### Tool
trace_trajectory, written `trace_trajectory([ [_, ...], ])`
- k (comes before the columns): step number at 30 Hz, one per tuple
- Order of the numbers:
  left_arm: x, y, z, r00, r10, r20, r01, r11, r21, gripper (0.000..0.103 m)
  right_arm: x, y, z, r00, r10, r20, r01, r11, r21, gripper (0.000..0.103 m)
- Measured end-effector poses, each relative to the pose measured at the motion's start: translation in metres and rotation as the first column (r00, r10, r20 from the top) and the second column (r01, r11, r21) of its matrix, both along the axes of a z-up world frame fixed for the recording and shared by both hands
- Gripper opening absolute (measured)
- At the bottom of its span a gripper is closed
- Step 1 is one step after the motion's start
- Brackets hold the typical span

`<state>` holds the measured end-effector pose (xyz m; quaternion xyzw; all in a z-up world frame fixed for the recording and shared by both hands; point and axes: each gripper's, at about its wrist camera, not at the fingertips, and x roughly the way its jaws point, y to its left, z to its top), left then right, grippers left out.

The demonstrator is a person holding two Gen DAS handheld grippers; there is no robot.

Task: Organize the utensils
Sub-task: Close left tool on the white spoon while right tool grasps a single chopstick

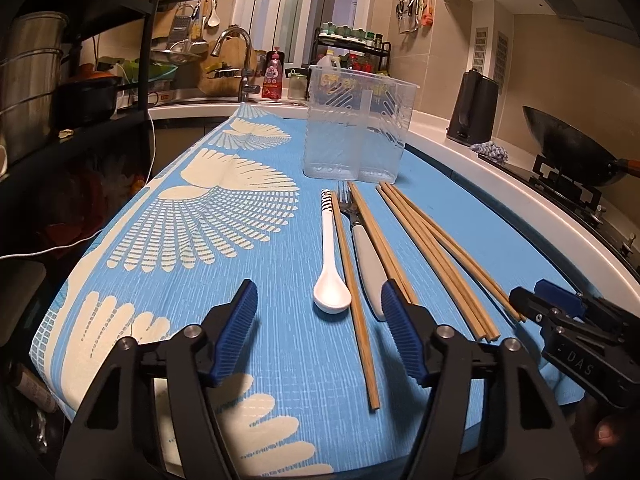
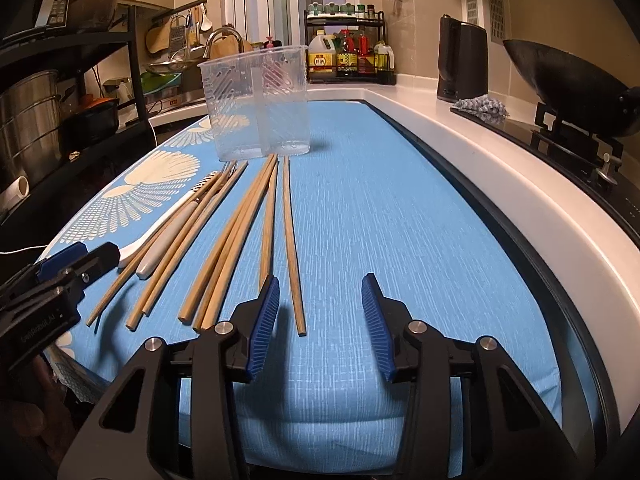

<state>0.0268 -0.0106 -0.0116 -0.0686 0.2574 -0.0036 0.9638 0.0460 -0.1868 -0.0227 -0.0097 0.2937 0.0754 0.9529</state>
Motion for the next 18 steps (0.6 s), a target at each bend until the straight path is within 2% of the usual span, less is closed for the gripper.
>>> trace_trajectory([
  [3, 0.005, 0.002, 0.002, 1.000, 0.000, -0.002, 0.000, 1.000, -0.018, 0.048, 0.006, 0.002, -0.006, 0.999, 0.025, -0.026, -0.025, 1.000, -0.018, 0.044],
  [5, 0.008, 0.002, 0.003, 1.000, 0.003, 0.000, -0.003, 1.000, -0.018, 0.041, 0.006, 0.006, -0.005, 0.999, 0.032, -0.009, -0.032, 0.998, -0.047, 0.043],
  [8, 0.013, 0.002, 0.004, 1.000, 0.004, -0.009, -0.005, 0.999, -0.039, 0.040, 0.006, -0.001, -0.002, 1.000, 0.020, -0.008, -0.020, 1.000, -0.002, 0.043],
  [12, 0.021, 0.002, -0.003, 0.999, 0.012, -0.043, -0.014, 0.999, -0.046, 0.040, 0.006, -0.005, 0.000, 1.000, 0.016, 0.005, -0.016, 1.000, 0.002, 0.042],
  [15, 0.026, 0.003, -0.011, 0.997, 0.016, -0.078, -0.021, 0.998, -0.062, 0.037, 0.009, -0.003, -0.004, 1.000, 0.024, -0.011, -0.024, 1.000, -0.016, 0.034],
  [18, 0.025, -0.002, -0.012, 0.997, 0.028, -0.076, -0.029, 0.999, -0.012, 0.033, 0.009, -0.002, -0.006, 0.999, 0.034, -0.005, -0.034, 0.999, -0.023, 0.027],
])
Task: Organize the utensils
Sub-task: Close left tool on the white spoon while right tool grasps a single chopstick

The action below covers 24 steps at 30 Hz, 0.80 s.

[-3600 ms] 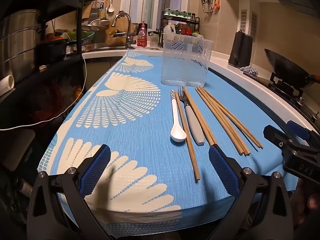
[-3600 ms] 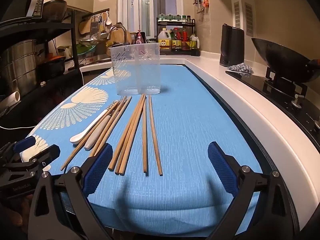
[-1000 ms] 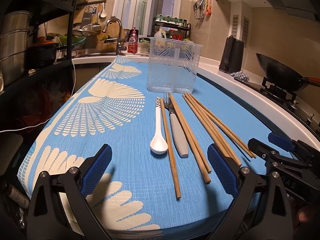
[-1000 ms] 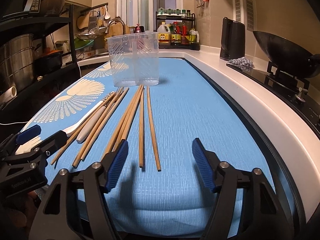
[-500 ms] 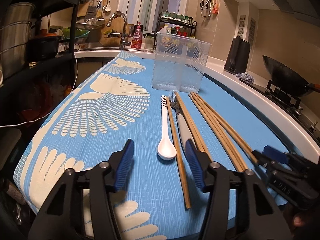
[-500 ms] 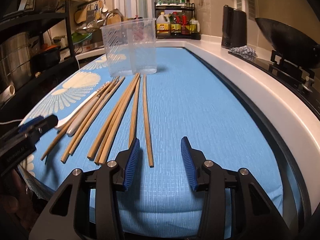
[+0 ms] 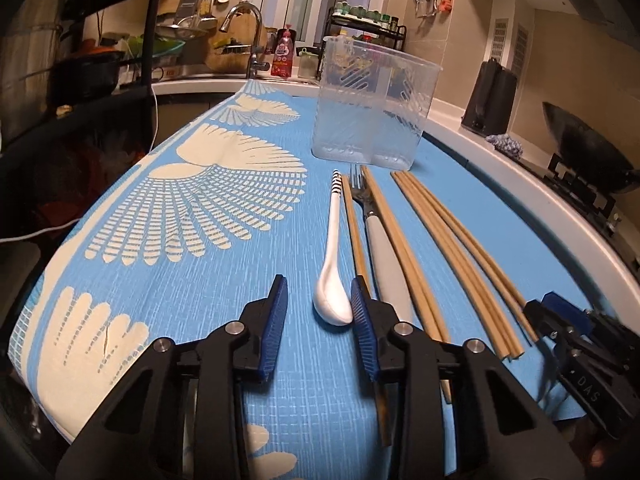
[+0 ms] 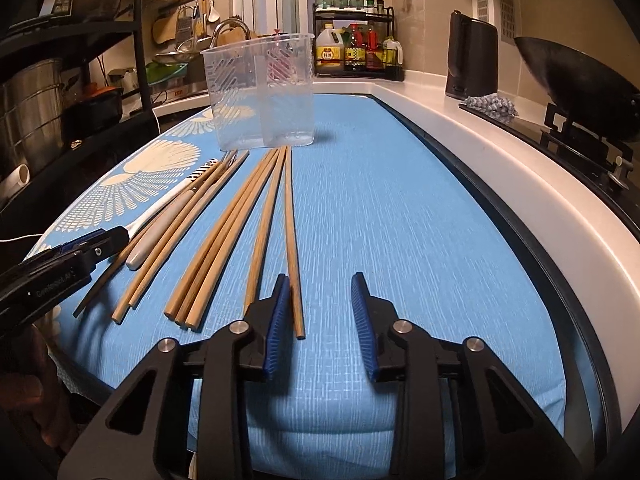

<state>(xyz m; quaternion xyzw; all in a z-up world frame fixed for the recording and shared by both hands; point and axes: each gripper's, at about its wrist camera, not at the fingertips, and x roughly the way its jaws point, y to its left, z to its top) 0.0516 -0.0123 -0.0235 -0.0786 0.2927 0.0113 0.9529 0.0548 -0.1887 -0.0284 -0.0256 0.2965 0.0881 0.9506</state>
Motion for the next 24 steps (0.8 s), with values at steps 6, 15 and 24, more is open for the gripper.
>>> trace_trajectory([
  [6, -0.003, -0.009, -0.002, 1.000, 0.008, 0.008, -0.009, 0.997, 0.083, 0.029, -0.004, 0.006, -0.002, 1.000, 0.023, 0.021, -0.022, 1.000, -0.014, 0.016],
  [15, -0.011, -0.006, -0.003, 0.999, -0.009, 0.038, 0.004, 0.993, 0.122, 0.023, -0.006, 0.004, -0.003, 0.999, 0.025, 0.030, -0.024, 1.000, -0.009, 0.009],
  [24, -0.018, 0.007, -0.005, 0.998, -0.004, 0.063, -0.003, 0.994, 0.107, 0.031, -0.005, -0.013, -0.002, 0.999, -0.033, 0.001, 0.033, 0.999, 0.035, 0.008],
])
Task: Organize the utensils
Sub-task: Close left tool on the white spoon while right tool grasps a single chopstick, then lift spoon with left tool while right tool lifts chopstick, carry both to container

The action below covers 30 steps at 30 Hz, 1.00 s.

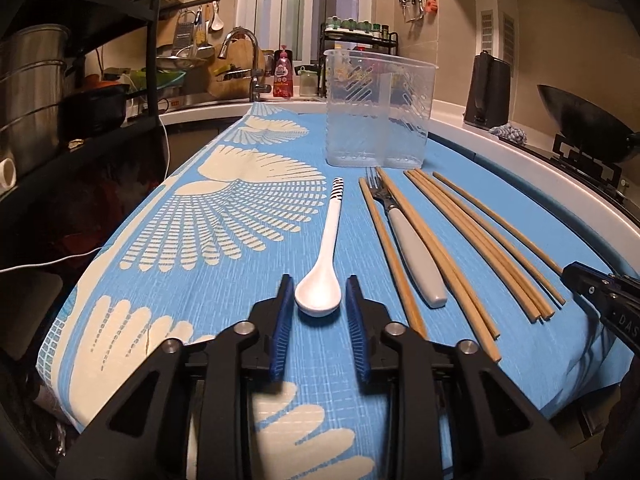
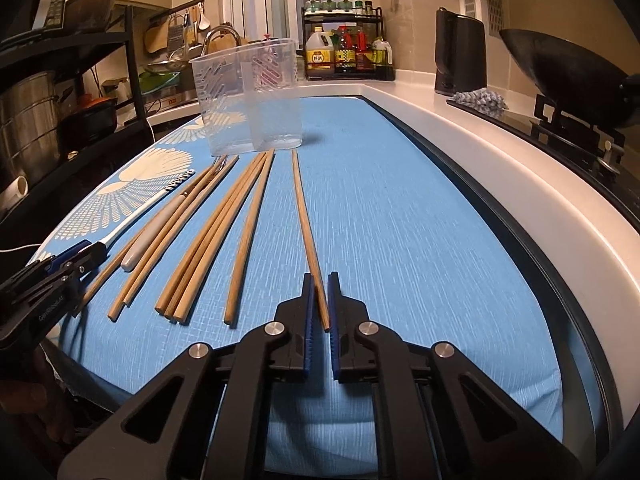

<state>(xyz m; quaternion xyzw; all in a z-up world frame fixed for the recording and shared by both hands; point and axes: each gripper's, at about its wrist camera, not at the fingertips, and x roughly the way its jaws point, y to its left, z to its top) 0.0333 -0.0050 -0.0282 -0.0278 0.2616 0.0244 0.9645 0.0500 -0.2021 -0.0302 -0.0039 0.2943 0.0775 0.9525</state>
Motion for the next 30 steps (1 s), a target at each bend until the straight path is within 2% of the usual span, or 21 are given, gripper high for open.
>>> trace_trajectory([
  [21, 0.0033, -0.0057, -0.0040, 0.999, 0.015, 0.052, -0.018, 0.998, 0.057, 0.032, 0.0026, 0.0021, -0.0018, 0.999, 0.025, 0.021, -0.024, 1.000, -0.016, 0.009],
  [30, 0.0031, -0.0057, -0.0038, 0.999, 0.015, 0.049, -0.018, 0.998, 0.052, 0.024, 0.0025, 0.0026, -0.0024, 0.999, 0.025, 0.023, -0.025, 1.000, -0.018, 0.008],
])
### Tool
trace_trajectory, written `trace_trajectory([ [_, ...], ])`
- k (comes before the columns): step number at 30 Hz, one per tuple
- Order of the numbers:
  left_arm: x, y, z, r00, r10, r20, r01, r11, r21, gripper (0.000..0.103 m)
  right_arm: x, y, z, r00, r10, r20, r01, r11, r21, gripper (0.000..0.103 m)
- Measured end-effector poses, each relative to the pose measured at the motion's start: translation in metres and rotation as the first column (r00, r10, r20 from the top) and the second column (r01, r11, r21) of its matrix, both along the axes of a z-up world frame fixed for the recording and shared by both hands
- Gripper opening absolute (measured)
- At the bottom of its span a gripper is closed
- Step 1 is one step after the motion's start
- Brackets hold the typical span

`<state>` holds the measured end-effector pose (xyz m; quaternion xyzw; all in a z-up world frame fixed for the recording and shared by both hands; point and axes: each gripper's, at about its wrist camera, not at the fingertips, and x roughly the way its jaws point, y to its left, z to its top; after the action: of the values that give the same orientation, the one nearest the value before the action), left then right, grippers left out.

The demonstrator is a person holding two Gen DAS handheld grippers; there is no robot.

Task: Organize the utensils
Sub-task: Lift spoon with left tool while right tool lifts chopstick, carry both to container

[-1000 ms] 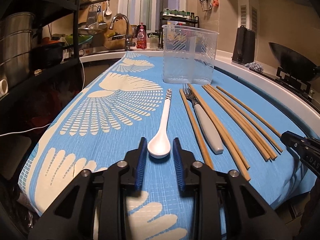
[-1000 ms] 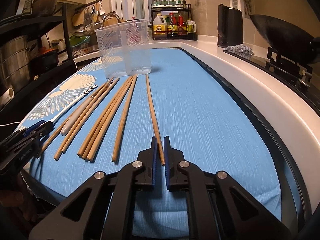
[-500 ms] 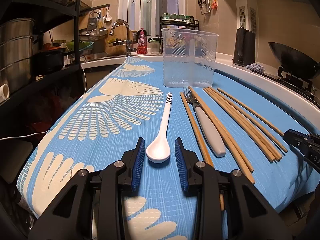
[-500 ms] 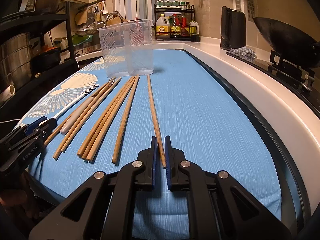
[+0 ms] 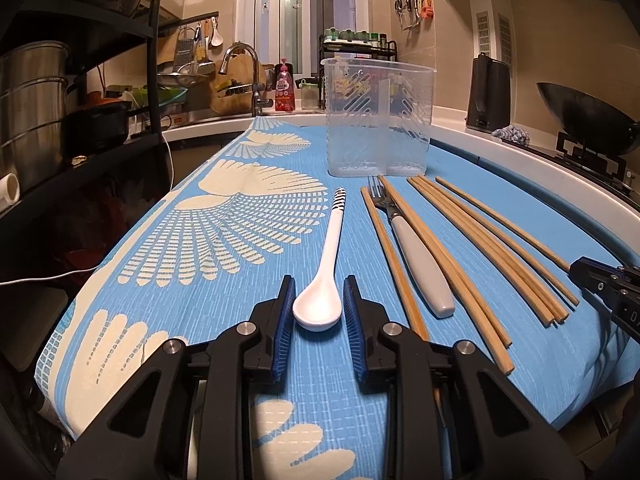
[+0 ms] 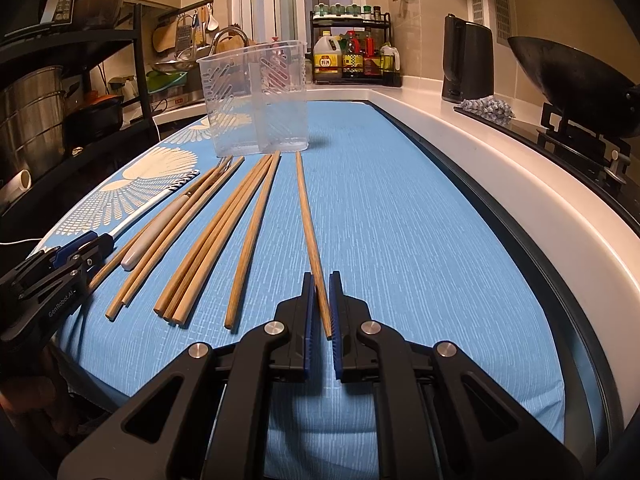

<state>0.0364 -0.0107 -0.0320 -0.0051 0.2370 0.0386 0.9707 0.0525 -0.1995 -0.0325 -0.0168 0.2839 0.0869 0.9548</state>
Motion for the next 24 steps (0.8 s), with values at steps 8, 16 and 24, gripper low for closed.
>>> trace_trajectory([
  [8, 0.000, 0.002, 0.003, 1.000, -0.006, 0.004, 0.006, 1.000, -0.003, 0.022, 0.001, -0.001, 0.002, 1.000, -0.010, -0.022, 0.010, 1.000, 0.016, 0.006],
  [16, -0.007, 0.009, 0.028, 0.999, -0.017, 0.038, 0.018, 0.999, -0.030, 0.022, -0.010, 0.000, 0.026, 1.000, 0.001, 0.022, -0.002, 0.999, 0.033, 0.005],
  [24, -0.003, 0.018, 0.066, 0.997, -0.045, 0.065, 0.049, 0.996, -0.068, 0.022, -0.016, -0.003, 0.063, 0.996, 0.017, 0.093, -0.020, 0.999, 0.036, 0.005],
])
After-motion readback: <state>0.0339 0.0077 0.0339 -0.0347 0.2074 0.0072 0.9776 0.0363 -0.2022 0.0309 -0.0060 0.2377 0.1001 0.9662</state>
